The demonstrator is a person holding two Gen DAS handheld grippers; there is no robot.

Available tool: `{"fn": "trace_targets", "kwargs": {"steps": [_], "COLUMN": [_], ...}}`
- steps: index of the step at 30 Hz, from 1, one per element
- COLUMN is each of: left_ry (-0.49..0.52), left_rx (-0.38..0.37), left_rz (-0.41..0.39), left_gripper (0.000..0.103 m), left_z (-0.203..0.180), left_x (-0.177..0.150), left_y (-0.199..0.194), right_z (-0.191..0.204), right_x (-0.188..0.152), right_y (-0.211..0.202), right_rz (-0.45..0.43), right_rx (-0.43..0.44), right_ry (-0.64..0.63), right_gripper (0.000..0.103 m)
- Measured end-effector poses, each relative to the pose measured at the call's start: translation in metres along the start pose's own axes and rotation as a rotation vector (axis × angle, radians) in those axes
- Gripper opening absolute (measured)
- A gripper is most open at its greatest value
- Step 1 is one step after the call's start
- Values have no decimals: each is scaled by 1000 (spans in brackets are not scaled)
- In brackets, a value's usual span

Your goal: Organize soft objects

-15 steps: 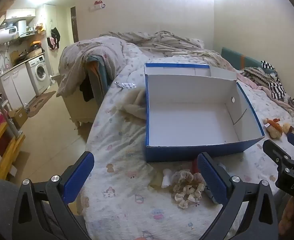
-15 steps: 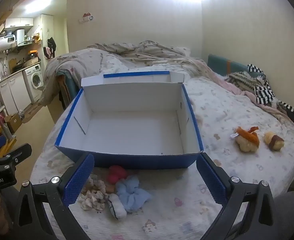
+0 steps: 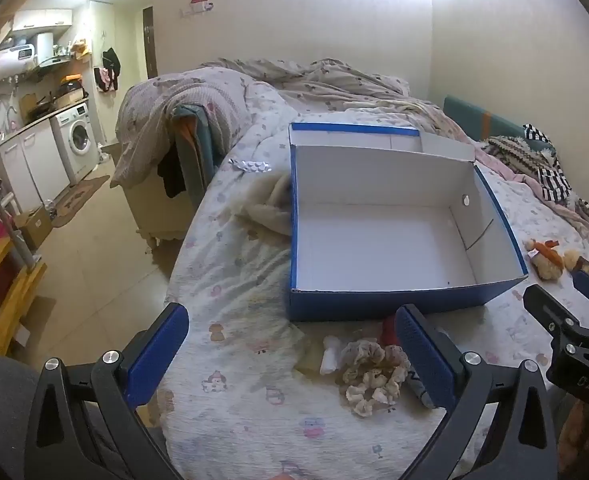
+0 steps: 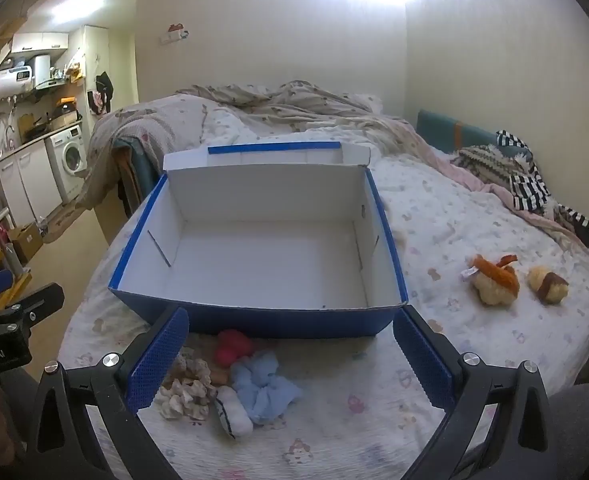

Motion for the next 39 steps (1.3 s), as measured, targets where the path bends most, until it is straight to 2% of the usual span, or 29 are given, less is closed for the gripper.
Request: {"fn": "trace_targets", "kwargs": {"steps": [39], "left_ry": [-12], "left_rx": [-5], "left_rz": [10], "left_gripper": [103], "left_z": [2], "left_x": [-1], "left_y": [0], "right_z": [4], "right_x": [2], "right_y": [-1], "right_rz": [-7], "right_rx": [13], "right_ry": [-4], "right_gripper": [103]}}
Point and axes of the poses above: each gripper's, at about its wrist camera, not at the fingertips, and y roughly the way its jaws point, z to its left, x to its top, the point moved 6 cm from there along y, roughly the way its jaws point, and after that the axes turned 15 degrees about -z, right-handed, at the moved point
